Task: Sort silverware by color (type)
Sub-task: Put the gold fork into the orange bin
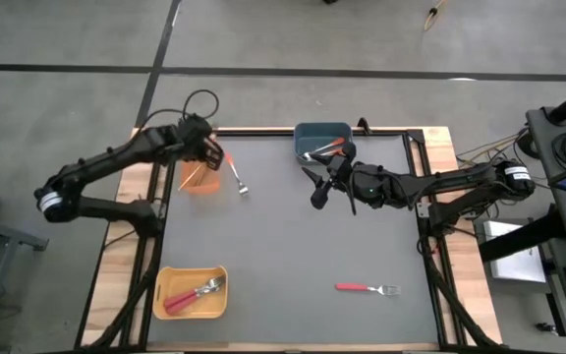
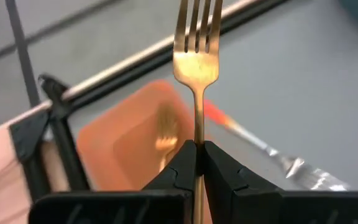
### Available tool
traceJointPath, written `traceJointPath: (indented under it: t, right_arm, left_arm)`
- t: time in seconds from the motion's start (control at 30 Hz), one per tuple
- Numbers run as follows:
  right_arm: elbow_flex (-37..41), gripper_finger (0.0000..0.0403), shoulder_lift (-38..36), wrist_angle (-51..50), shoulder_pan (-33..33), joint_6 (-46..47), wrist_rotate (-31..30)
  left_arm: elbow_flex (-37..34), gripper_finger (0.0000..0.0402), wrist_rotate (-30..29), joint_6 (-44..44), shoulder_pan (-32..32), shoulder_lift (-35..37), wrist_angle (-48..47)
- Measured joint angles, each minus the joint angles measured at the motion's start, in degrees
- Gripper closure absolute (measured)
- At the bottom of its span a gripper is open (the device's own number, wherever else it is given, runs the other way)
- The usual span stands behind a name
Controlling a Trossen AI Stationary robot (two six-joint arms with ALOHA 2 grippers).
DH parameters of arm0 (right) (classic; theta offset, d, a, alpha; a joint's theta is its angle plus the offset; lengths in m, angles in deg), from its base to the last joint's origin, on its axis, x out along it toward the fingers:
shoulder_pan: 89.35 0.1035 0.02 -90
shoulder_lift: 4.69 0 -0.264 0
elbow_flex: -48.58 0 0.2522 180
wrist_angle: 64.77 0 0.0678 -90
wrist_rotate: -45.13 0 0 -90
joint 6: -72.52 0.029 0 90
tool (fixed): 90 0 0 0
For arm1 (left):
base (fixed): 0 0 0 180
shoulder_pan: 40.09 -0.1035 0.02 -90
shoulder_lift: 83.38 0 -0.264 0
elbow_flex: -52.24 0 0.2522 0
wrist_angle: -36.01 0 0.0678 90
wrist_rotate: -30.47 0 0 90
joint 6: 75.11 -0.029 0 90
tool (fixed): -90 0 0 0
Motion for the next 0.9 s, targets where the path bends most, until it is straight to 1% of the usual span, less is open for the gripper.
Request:
traceJointPath:
  t: [0.17, 0.27, 0.53, 0.9]
  right_arm:
    - [0.00, 0.0209, -0.02, -0.73, -0.24, 0.02, 0.00]
    - [0.00, 0.0209, -0.02, -1.19, -0.24, 0.07, -0.01]
    - [0.00, 0.0209, -0.02, -1.41, -0.24, -0.12, 0.00]
    - [0.00, 0.0209, -0.02, -1.46, -0.24, -0.42, 0.00]
  left_arm:
    - [1.45, 0.0402, 3.89, -2.81, -6.02, -2.51, -6.47]
    - [1.59, 0.0401, 6.77, -3.37, -8.22, -3.96, -9.56]
    - [1.24, 0.0401, 7.55, -3.15, -8.64, -6.54, -13.31]
    - [1.20, 0.0401, 8.74, -10.88, -8.64, -10.02, -16.32]
